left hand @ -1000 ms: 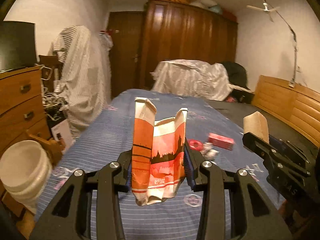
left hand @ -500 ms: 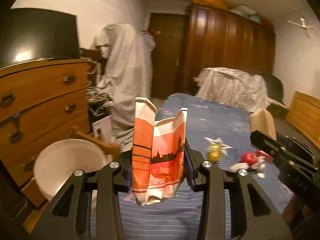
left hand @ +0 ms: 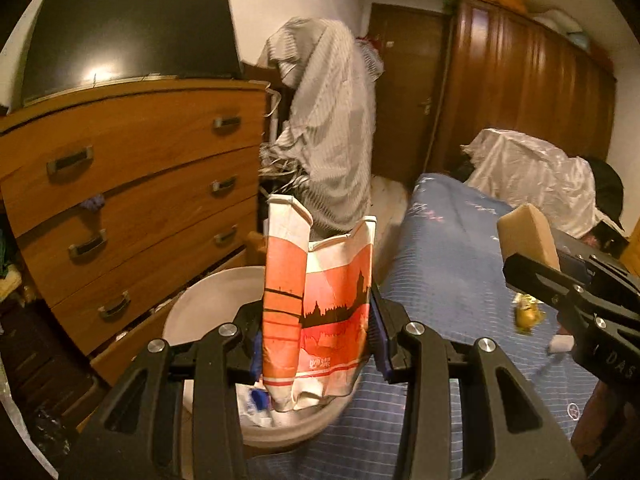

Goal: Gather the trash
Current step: 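Carry the paper bag and sponge to the white bucket, then open both tools to drop the bag and sponge into the bucket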

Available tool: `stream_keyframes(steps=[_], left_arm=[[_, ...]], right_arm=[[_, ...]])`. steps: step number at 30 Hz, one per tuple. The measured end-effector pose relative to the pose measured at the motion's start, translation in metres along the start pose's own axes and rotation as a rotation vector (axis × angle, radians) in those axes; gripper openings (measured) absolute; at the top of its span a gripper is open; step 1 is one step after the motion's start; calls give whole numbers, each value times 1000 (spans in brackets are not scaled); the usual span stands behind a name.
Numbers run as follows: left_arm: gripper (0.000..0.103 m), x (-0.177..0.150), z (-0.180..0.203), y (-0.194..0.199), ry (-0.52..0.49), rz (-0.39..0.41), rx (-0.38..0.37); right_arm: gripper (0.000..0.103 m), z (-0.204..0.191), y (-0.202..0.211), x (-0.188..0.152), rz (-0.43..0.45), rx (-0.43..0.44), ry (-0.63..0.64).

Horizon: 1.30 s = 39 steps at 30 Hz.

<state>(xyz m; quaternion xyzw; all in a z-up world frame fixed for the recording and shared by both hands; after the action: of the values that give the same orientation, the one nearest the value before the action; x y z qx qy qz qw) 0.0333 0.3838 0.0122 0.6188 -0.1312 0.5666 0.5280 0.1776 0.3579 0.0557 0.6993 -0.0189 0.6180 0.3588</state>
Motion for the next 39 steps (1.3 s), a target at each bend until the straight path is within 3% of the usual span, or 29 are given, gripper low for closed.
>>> stream_keyframes(steps=[6,9,14,22,29,39], left_arm=[[39,3,-32,-13,30,-31,37],[39,3,-45,-25,39,-72,48],[40,7,-65,-55,38,-181,52],[40,-7,-97,-108,52,-357,60],[41,-21,-118,-124,68,-416,72],[41,-18,-115,-130,66,-401,53]], right_arm=[[39,-22,-53,11,-67,48,4],[39,-26,-89,10,-149,91,-8],[39,-36,-154,6,-322,152,-4],[39,-40,-223,-21,-525,212,-21],[39,-40,-247,-33,-579,223,-5],[39,-35,-249,-36,-575,229,-1]])
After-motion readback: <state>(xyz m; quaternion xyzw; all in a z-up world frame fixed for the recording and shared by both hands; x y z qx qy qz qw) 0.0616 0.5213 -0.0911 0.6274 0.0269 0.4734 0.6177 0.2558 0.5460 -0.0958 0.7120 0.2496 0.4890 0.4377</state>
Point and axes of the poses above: each gripper's, at about its wrist camera, not at the fingertips, and y roughly against the way its jaws point, z to its right, x to its top, the point moved 4 cm from there along -y, roughly the way its jaws point, and after that the axes turned 5 degrees about y, right-handed, at the moved point
